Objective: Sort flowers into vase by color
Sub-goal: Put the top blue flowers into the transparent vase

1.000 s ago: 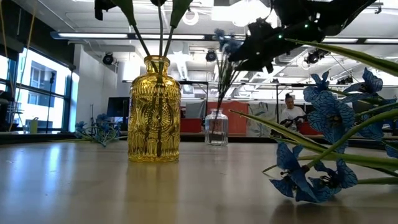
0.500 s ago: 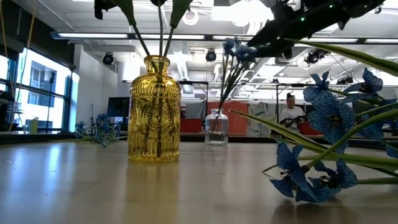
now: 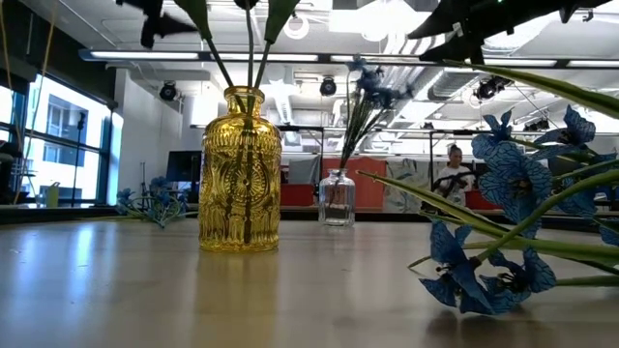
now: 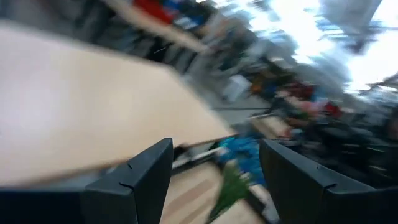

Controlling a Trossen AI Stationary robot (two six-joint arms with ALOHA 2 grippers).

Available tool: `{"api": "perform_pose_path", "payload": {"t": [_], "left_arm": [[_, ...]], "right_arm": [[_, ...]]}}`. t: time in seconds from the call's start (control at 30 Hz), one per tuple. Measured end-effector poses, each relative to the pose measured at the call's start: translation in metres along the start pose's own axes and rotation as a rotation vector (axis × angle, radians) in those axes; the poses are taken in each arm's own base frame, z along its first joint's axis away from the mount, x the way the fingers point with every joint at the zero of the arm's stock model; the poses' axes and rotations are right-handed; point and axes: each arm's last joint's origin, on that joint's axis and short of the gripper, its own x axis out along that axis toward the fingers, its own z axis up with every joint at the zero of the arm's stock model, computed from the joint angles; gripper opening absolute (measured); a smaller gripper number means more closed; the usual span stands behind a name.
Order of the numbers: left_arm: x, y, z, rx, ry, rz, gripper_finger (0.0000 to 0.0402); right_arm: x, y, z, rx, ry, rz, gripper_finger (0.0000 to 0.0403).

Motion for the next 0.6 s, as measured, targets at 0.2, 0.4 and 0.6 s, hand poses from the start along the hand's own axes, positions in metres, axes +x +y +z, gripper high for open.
{"api": "perform_pose_path", "payload": {"t": [0.2, 0.4, 0.6], "left_arm": [[0.008, 0.024, -0.029, -0.080, 0.240, 0.321, 0.0225], [0.021, 0.043, -0.055, -0.120, 0.462, 0.515, 0.0225], [0.029, 0.062, -0.094, -0.165, 0.605, 0.650, 0.0225]], "right_arm": [[0.010, -0.002, -0.007, 0.083, 0.040, -0.058, 0.0293], [0.024, -0.011, -0.012, 0.178, 0.106, -0.183, 0.0293], [0.026, -0.021, 0.025, 0.109, 0.193, -0.296, 0.0293]]}}
